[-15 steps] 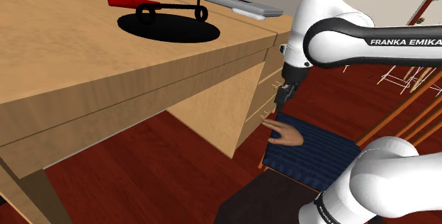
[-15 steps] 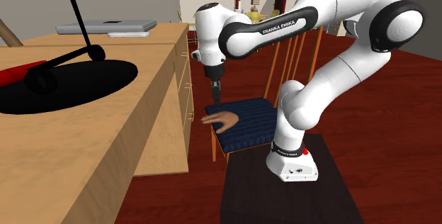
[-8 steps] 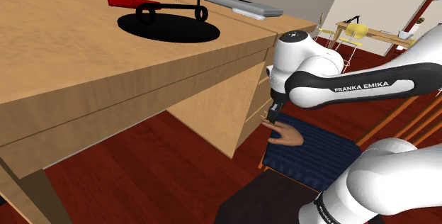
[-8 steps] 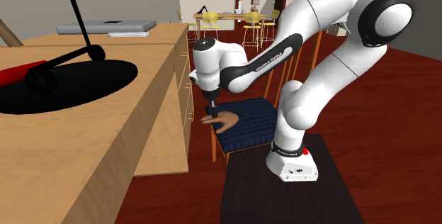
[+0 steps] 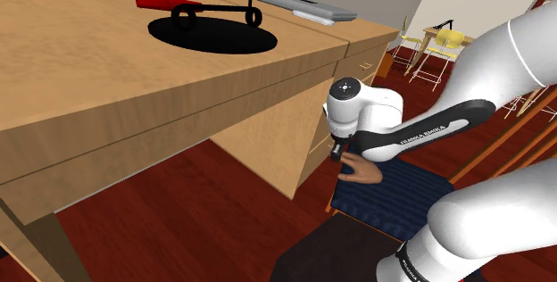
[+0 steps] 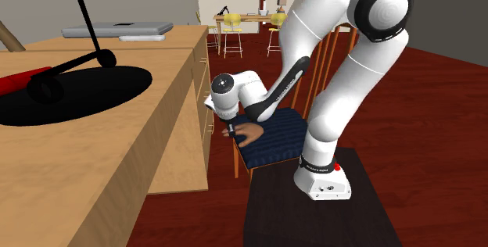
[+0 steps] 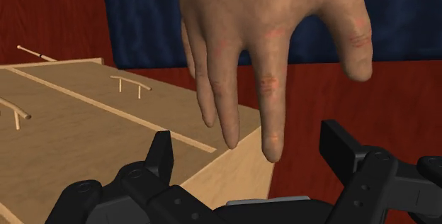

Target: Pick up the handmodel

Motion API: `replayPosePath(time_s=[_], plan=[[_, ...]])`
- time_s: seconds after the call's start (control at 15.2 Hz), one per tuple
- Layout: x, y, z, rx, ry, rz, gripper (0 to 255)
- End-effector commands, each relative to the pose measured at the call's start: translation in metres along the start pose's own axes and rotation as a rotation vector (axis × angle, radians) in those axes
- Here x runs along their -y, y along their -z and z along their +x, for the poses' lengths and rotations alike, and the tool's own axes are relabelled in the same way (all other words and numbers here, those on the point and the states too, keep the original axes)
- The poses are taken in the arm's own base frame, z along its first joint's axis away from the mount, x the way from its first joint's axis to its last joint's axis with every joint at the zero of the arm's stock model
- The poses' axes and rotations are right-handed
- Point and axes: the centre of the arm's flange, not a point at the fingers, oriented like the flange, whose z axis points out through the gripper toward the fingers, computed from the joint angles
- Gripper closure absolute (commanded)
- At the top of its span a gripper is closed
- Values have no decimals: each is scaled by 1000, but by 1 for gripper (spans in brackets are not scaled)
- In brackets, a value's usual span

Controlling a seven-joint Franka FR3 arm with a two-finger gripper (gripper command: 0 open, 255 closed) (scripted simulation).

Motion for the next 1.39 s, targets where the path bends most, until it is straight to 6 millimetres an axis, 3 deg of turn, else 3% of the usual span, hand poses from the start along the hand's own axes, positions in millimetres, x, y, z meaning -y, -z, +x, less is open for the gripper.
replayPosePath(time_s=[0.0,0.33,0.46,0.53,1.12,1.32], plan=[[6,-10,2,-3,6,-10,0],[22,-35,6,-3,6,-10,0],[22,-35,6,-3,6,-10,0],[22,-35,6,-3,6,-10,255],[22,-35,6,-3,6,-10,255],[13,-22,4,-3,6,-10,255]])
